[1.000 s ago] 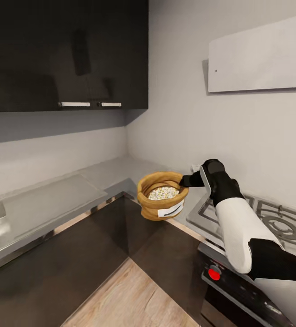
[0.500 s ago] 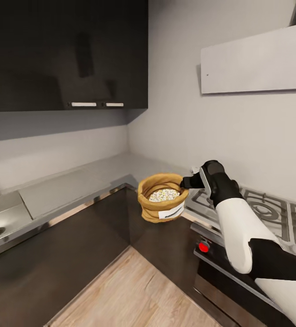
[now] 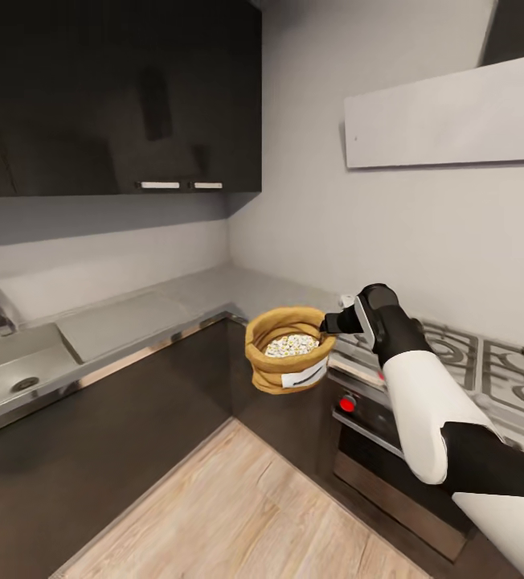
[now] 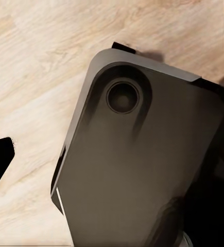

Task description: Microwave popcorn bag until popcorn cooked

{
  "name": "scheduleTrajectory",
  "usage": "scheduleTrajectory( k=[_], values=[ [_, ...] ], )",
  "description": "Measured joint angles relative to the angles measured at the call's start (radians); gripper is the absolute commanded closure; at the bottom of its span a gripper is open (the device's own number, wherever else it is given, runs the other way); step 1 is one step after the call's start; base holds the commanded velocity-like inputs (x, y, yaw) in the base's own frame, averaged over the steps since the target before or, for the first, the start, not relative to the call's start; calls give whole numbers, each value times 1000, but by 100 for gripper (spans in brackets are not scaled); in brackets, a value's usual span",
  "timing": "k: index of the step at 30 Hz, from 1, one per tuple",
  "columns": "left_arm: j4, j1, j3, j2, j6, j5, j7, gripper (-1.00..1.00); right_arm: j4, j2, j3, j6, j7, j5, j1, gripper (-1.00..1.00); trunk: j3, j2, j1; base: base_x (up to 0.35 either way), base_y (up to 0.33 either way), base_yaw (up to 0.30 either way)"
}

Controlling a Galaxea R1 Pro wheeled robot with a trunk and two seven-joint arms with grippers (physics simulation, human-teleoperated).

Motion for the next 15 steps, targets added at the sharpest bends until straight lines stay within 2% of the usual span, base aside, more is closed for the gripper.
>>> scheduleTrajectory(
  k=[12, 15],
  values=[
    [0, 0, 0, -1, 0, 0, 0, -100, -2, -1, 2, 0, -1, 2, 0, 100, 0, 0, 0, -346, 0, 0],
    [0, 0, 1, -3, 0, 0, 0, -100, -2, 3, 2, 0, -2, 2, 0, 100, 0, 0, 0, -346, 109, 0]
  ],
)
